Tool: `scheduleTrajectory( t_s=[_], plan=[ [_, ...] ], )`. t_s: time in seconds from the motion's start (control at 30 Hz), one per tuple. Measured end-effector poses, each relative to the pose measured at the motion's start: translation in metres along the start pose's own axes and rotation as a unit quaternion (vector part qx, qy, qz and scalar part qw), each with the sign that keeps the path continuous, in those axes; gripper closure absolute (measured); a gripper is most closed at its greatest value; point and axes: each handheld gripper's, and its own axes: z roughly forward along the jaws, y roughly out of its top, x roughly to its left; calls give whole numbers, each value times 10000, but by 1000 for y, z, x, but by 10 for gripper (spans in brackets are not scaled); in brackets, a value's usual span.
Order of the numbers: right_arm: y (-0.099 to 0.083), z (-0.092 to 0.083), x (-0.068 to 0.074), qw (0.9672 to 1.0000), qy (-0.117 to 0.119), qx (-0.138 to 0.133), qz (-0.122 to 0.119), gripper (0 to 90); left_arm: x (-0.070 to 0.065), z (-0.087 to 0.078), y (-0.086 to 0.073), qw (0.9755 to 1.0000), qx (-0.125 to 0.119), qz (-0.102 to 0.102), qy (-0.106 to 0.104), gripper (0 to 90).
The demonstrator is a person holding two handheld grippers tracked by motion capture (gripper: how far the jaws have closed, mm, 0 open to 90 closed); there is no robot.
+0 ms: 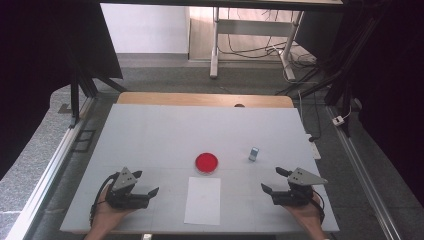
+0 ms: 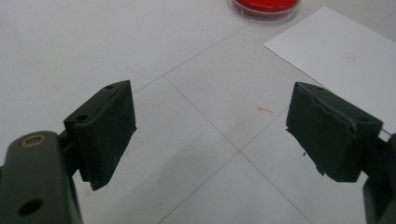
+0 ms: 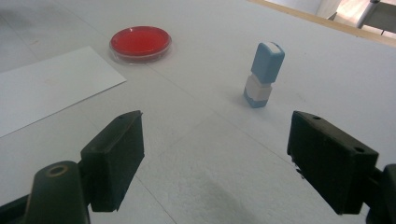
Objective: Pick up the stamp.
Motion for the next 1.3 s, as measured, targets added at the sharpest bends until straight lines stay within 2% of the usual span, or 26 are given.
scheduleTrajectory(
  t_s=[0.3,0.9,1.3],
  plan=[
    [-1,1,2,10000,-1,79,-42,192,-1,0,1,10000,-58,37,36,159],
    [-2,2,-2,9998,-86,133,84,212,-2,2,1,9999,-79,100,87,159],
    [13,0,-4,9997,-165,82,185,226,-2,4,1,9998,-75,143,110,159]
  ],
)
